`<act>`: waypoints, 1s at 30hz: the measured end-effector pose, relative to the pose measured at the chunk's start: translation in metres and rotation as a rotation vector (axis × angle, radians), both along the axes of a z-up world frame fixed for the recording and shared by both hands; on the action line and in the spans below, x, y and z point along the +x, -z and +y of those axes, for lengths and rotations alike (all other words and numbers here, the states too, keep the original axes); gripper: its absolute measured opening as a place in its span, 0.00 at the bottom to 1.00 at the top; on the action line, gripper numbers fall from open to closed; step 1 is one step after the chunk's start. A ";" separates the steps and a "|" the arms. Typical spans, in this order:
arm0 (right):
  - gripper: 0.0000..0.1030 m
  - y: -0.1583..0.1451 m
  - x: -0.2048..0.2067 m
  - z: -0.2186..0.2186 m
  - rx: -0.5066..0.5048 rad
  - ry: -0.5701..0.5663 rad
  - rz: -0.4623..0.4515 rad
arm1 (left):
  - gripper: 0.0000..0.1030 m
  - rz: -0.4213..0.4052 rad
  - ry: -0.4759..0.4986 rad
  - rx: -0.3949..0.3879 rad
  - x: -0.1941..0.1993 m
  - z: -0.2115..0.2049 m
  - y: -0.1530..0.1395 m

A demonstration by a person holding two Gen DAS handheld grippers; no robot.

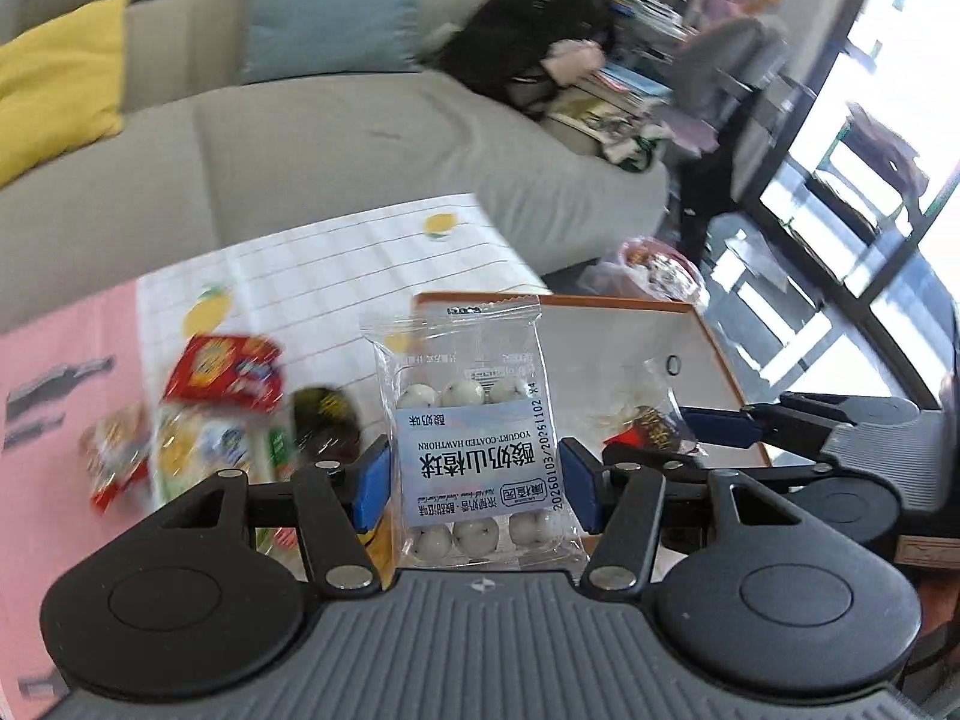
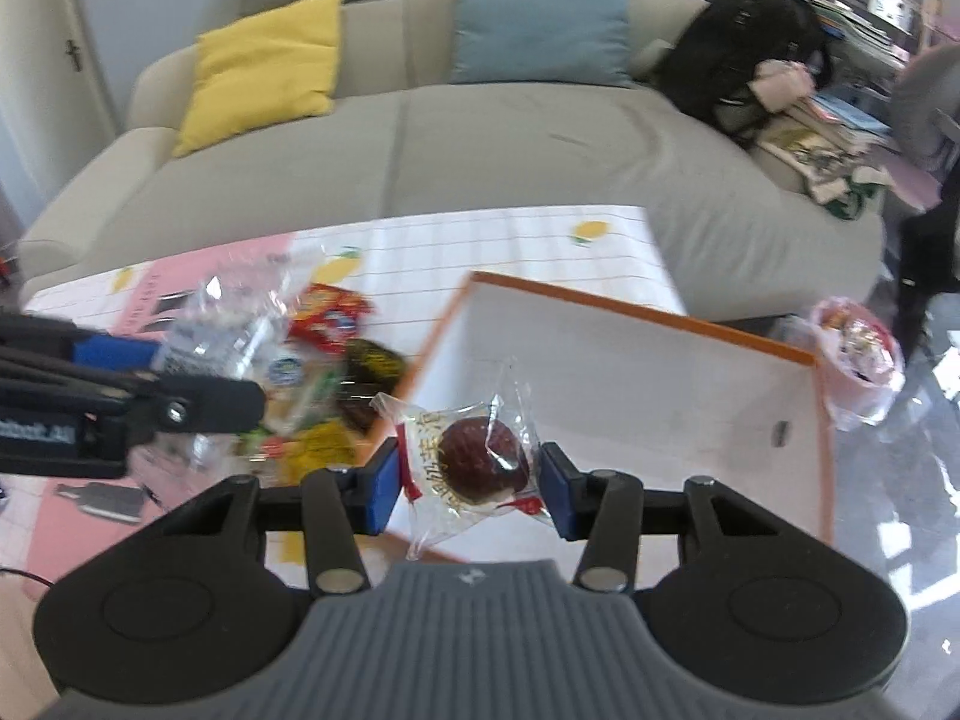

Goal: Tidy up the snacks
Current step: 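Carry the white-ball bag with the left tool while the right tool carries the candy over the orange box, then open the left tool to drop the bag into the box while the right tool releases the candy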

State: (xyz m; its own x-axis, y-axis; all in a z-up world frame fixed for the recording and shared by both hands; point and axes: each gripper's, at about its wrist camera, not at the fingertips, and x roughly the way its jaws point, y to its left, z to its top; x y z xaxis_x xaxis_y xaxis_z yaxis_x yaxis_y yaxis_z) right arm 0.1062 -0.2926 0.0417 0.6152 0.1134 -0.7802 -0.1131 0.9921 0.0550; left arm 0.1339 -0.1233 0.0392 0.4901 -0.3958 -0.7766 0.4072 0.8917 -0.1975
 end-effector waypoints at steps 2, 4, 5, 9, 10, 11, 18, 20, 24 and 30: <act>0.46 0.004 0.006 -0.013 -0.004 0.013 0.016 | 0.64 0.019 0.036 -0.009 0.010 -0.015 0.002; 0.46 0.010 0.014 -0.023 -0.005 0.029 0.036 | 0.64 0.034 0.062 -0.005 0.017 -0.028 0.006; 0.46 0.015 0.018 -0.027 -0.007 0.036 0.047 | 0.64 0.036 0.074 0.005 0.020 -0.034 0.008; 0.46 0.035 0.033 -0.036 -0.018 0.043 0.096 | 0.64 0.070 0.131 0.040 0.031 -0.055 0.023; 0.46 0.039 0.035 -0.037 -0.017 0.043 0.108 | 0.64 0.084 0.142 0.048 0.034 -0.058 0.028; 0.46 0.045 0.039 -0.038 -0.016 0.043 0.123 | 0.64 0.096 0.151 0.058 0.037 -0.062 0.033; 0.46 0.082 0.060 -0.042 -0.031 0.025 0.219 | 0.64 0.173 0.211 0.127 0.055 -0.082 0.062; 0.46 0.090 0.064 -0.043 -0.028 0.015 0.247 | 0.64 0.189 0.224 0.149 0.060 -0.085 0.068; 0.46 0.104 0.070 -0.046 -0.026 -0.001 0.298 | 0.64 0.207 0.238 0.211 0.065 -0.091 0.079; 0.46 0.116 0.072 -0.046 -0.035 -0.020 0.348 | 0.65 0.221 0.257 0.312 0.069 -0.099 0.093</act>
State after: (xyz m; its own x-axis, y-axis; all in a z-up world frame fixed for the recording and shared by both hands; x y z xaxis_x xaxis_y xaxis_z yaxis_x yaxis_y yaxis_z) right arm 0.1779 -0.3389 -0.0743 0.3092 0.0923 -0.9465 -0.1135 0.9917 0.0597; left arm 0.2030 -0.2219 -0.0542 0.2155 -0.2138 -0.9528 0.6013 0.7979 -0.0430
